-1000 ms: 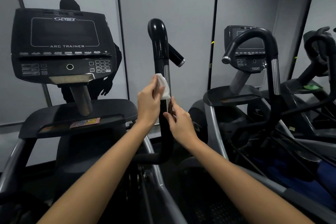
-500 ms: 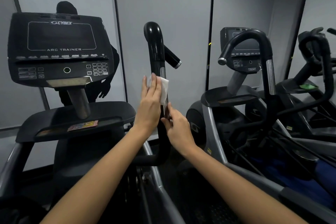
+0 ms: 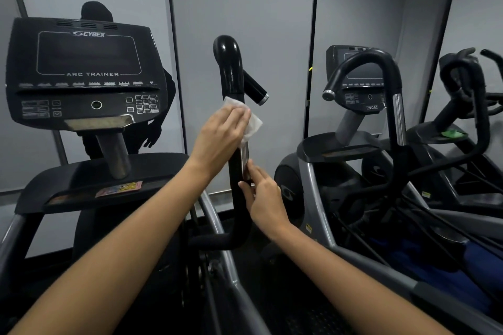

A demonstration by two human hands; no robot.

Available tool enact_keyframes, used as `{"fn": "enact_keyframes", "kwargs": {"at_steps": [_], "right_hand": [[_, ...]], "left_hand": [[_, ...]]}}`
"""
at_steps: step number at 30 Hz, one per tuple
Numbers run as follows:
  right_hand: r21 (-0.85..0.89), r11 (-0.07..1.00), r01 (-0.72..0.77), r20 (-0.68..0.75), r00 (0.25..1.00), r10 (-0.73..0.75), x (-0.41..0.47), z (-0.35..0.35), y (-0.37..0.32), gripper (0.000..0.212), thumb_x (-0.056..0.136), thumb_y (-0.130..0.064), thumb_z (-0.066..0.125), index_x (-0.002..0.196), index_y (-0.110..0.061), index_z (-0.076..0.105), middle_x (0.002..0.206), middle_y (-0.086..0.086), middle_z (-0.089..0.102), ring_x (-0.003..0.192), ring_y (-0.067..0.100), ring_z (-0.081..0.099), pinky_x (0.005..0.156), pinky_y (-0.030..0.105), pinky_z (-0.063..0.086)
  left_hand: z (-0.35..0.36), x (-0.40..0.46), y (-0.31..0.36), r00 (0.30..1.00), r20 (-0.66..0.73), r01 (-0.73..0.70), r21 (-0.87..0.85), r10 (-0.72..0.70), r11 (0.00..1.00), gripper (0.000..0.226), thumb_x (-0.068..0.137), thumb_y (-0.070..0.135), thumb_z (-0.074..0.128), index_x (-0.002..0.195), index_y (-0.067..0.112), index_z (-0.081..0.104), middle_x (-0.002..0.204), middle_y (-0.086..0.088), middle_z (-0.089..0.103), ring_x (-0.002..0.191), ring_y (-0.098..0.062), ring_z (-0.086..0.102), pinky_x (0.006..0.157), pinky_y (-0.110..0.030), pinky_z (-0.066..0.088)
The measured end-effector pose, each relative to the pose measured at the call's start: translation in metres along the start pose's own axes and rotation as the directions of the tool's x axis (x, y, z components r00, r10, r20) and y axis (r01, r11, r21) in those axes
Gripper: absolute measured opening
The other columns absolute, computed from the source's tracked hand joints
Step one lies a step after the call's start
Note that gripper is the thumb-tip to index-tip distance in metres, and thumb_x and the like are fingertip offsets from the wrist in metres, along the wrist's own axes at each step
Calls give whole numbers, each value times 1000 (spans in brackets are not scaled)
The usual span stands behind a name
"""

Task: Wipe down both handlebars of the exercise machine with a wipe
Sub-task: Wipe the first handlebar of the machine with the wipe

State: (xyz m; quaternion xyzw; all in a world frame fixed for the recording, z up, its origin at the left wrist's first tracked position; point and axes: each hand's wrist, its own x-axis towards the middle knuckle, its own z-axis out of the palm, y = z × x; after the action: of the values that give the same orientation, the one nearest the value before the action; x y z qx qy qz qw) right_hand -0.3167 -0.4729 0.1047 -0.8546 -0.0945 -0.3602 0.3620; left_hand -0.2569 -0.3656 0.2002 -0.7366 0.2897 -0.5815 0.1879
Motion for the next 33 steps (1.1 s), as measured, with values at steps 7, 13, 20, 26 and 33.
{"fn": "enact_keyframes", "kwargs": {"at_steps": [7, 13, 20, 26, 33], "right_hand": [[-8, 1000, -14, 12, 1000, 14, 0, 0, -1, 46, 96, -18, 50, 140, -13, 38, 111, 4, 56, 99, 16, 56, 91, 33, 49], [-11, 1000, -6, 8, 1000, 6, 0, -2, -3, 43, 95, -16, 50, 137, -13, 42, 110, 3, 57, 97, 13, 54, 92, 33, 48], [-4, 1000, -18, 6, 1000, 18, -1, -2, -4, 47, 96, -16, 49, 141, -12, 36, 120, 6, 57, 108, 17, 55, 97, 31, 46], [31, 1000, -6, -29, 1000, 6, -5, 1, -1, 38, 95, -15, 51, 132, -12, 48, 110, 2, 59, 99, 12, 57, 90, 30, 50], [74, 996, -46, -38, 998, 49, -5, 3, -1, 48, 93, -13, 54, 139, -11, 41, 117, 5, 59, 106, 17, 58, 96, 34, 48]], "left_hand": [[3, 0, -7, 973, 97, -225, 221, 209, 949, 42, 91, 14, 38, 130, 1, 48, 135, -13, 51, 131, -26, 42, 113, -40, 28], [4, 0, 1, 971, 83, -233, 159, 222, 959, 41, 87, 21, 50, 124, 6, 58, 132, -10, 55, 129, -24, 45, 110, -34, 27], [0, 14, -3, 973, 86, -230, 220, 216, 948, 43, 91, 20, 37, 127, 9, 56, 137, -7, 51, 133, -21, 39, 113, -32, 19], [2, -15, 4, 959, 12, -282, 83, 282, 956, 42, 83, 18, 48, 122, 6, 59, 129, -10, 57, 128, -24, 46, 110, -35, 23], [13, -11, 11, 989, 52, 146, -361, -137, 921, 45, 95, 11, 41, 135, -8, 36, 146, -21, 33, 136, -37, 28, 88, -42, 51]]}}
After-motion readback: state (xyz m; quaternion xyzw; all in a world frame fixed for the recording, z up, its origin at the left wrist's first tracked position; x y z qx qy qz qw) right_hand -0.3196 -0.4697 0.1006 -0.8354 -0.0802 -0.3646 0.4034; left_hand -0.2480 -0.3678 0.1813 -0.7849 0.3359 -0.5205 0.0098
